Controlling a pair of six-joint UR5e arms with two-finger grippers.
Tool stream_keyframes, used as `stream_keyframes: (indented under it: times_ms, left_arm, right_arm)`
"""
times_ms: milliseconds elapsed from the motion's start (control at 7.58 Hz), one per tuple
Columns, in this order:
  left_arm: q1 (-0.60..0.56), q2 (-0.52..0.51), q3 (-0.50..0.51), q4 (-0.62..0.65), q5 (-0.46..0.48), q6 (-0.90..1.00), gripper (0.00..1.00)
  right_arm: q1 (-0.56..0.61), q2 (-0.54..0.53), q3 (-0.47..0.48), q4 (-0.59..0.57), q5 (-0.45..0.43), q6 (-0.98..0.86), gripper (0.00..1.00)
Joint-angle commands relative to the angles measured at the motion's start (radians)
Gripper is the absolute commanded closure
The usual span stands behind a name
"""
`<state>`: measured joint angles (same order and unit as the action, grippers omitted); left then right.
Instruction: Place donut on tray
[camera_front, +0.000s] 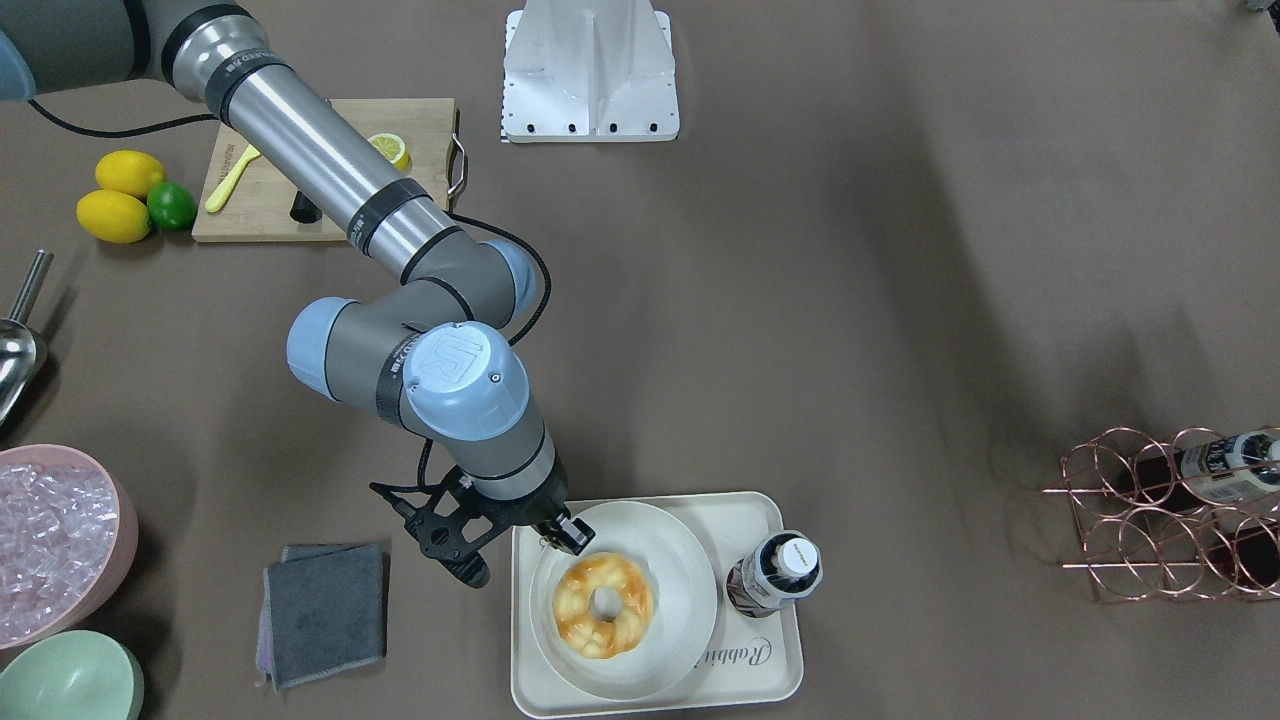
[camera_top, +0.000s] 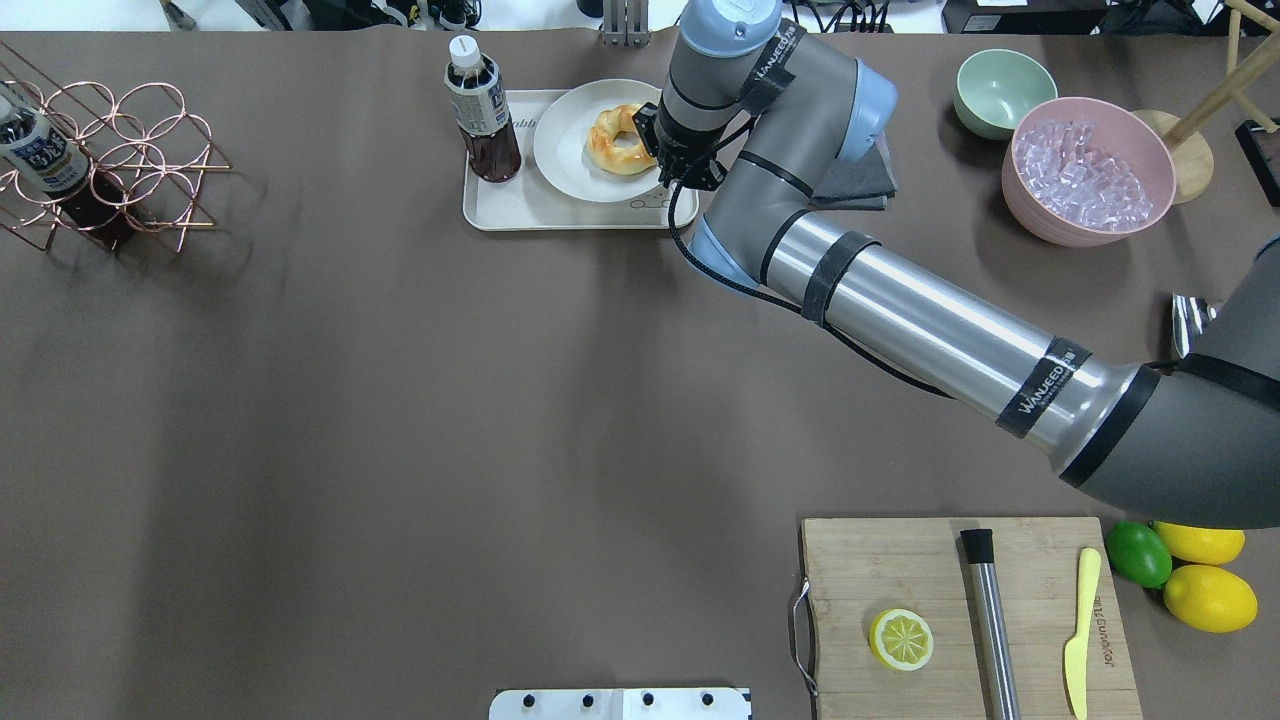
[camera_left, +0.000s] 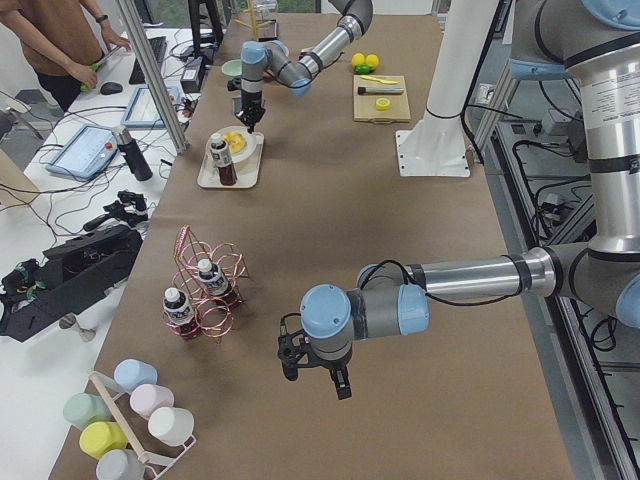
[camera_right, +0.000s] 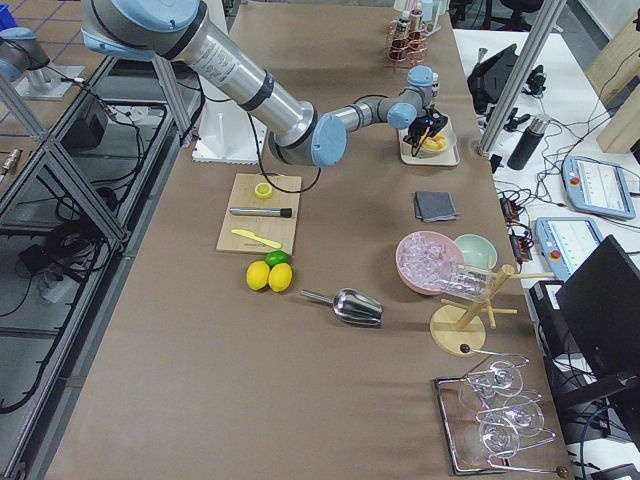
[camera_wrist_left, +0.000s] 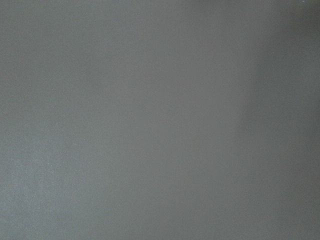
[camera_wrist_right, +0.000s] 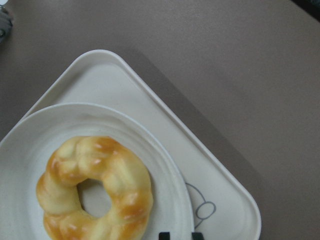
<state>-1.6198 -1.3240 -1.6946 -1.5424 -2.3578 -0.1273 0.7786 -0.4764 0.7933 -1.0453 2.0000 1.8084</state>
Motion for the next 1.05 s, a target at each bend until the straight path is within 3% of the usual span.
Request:
stream_keyframes:
  times_ms: [0,264,396,659,923]
  left_arm:
    - [-0.002,0.000,0.009,0.002,0.002,0.000,0.02]
    - [0.001,-0.001,0.012,0.005,0.003,0.002,0.02]
    - [0.001,0.000,0.010,0.005,0.003,0.003,0.02]
    - [0.001,0.002,0.012,0.005,0.003,0.003,0.02]
    - [-0.002,0.002,0.012,0.005,0.003,0.005,0.02]
  right_arm:
    - [-0.007,0.007,0.004,0.002,-0.016,0.000,0.00]
    - [0.005,-0.013,0.102,-0.005,0.015,-0.003,0.00]
    - [0.014,-0.093,0.227,-0.015,0.041,-0.012,0.00]
    - [0.072,-0.305,0.528,-0.152,0.153,-0.134,0.00]
    - [0.117,-0.564,0.792,-0.209,0.192,-0.316,0.00]
